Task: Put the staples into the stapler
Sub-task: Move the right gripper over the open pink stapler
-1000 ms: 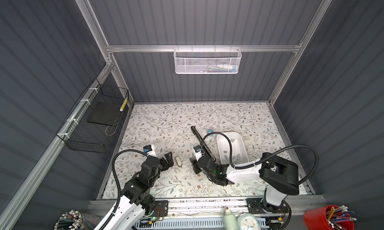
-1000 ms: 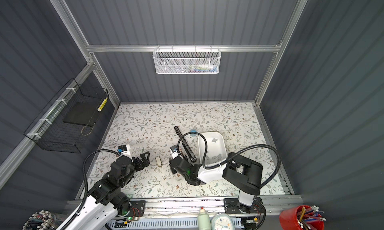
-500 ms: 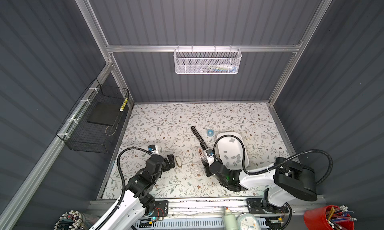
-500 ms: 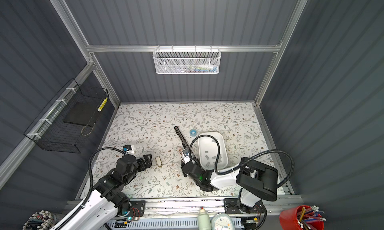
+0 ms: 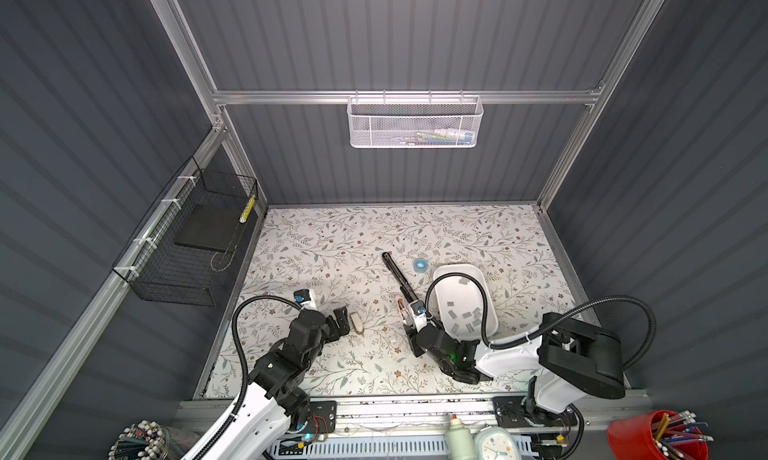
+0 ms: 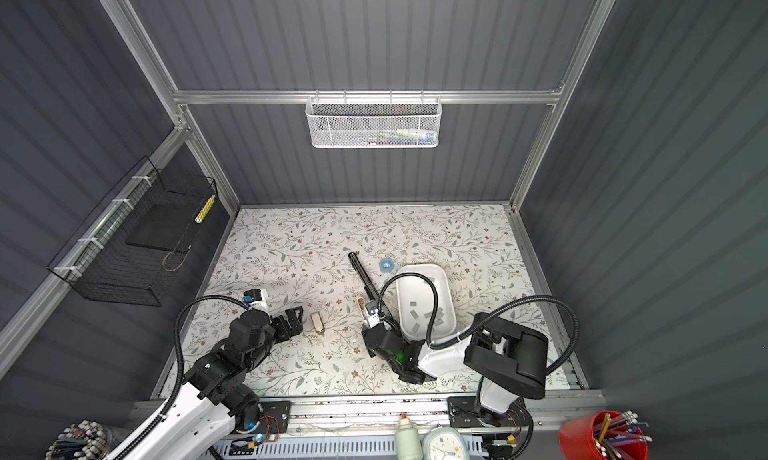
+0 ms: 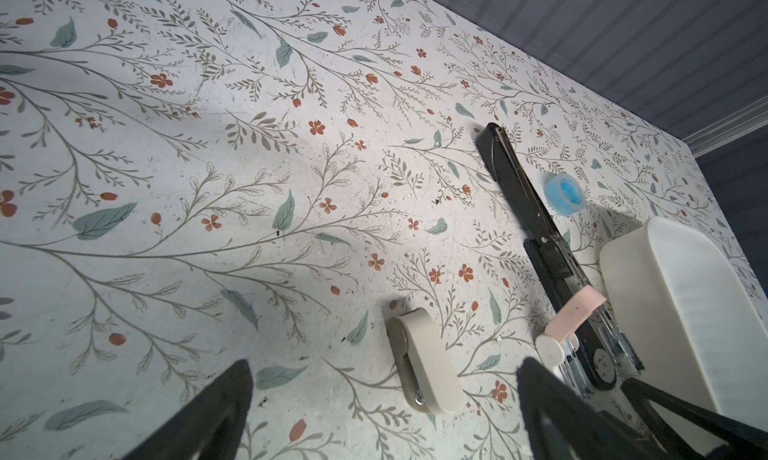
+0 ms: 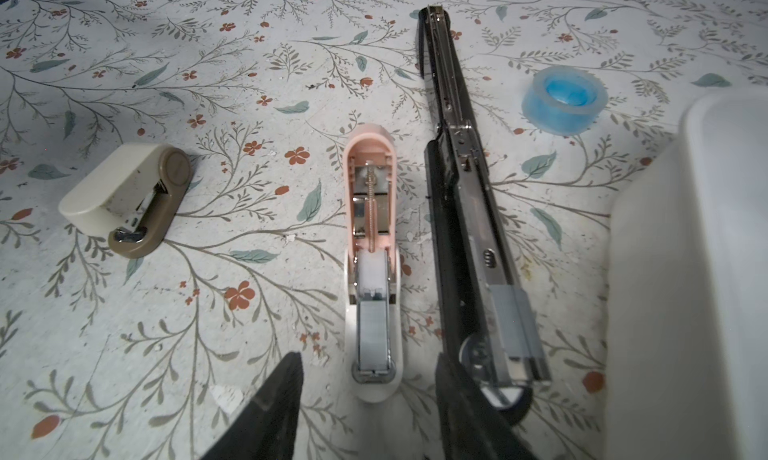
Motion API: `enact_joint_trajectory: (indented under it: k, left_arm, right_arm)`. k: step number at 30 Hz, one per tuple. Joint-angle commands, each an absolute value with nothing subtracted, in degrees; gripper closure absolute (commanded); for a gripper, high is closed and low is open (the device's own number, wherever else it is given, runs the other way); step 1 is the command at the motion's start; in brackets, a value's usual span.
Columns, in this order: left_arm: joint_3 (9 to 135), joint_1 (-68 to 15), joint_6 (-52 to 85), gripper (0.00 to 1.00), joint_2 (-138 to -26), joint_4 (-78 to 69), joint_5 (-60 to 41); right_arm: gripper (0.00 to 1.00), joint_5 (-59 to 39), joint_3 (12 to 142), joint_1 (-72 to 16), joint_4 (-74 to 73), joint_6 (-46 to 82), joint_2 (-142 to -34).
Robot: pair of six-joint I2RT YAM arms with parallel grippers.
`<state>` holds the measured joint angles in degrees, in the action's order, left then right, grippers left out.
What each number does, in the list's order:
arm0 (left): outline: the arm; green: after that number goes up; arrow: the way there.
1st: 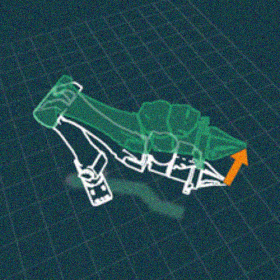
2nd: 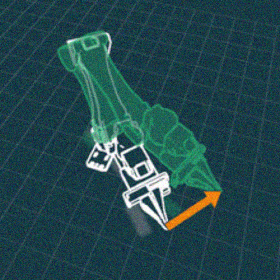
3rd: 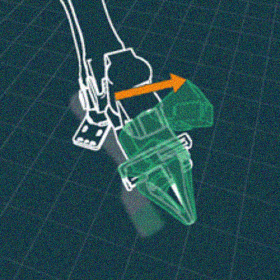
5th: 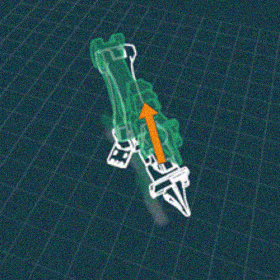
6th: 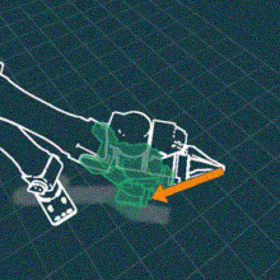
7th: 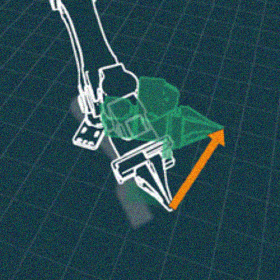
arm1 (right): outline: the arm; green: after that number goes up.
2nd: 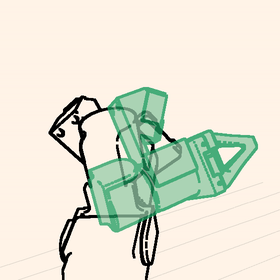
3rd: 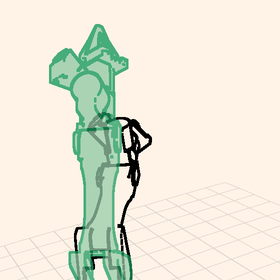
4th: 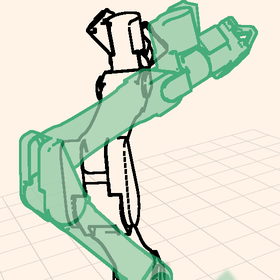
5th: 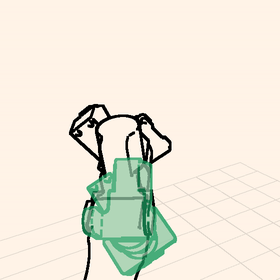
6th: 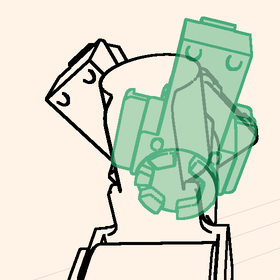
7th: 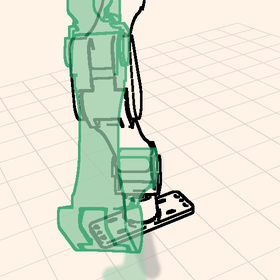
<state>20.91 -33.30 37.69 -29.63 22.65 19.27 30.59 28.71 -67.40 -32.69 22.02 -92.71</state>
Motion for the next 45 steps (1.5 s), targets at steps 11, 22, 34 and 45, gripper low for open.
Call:
enact_joint_trajectory:
  k: [11, 22, 34, 45]
  left_arm:
    - [20.3, -33.5, 36.1, 0.0, -28.9, 21.1, 18.0]
    - [20.4, -33.5, 36.2, 0.0, -29.1, 21.1, 17.9]
    - [20.3, -33.5, 36.0, 0.0, -29.0, 21.0, 17.7]
    - [20.7, -33.5, 36.4, 0.0, -29.7, 19.9, 15.8]
  right_arm:
    - [0.46, 28.7, 34.9, -65.1, -24.7, 25.9, -98.0]
    - [0.5, 26.8, 38.1, -64.5, -21.3, 26.8, -100.9]
    - [0.66, 26.7, 41.0, -65.0, -18.2, 26.1, -103.0]
    - [0.68, 27.4, 43.8, -69.3, -20.0, 22.9, -105.2]
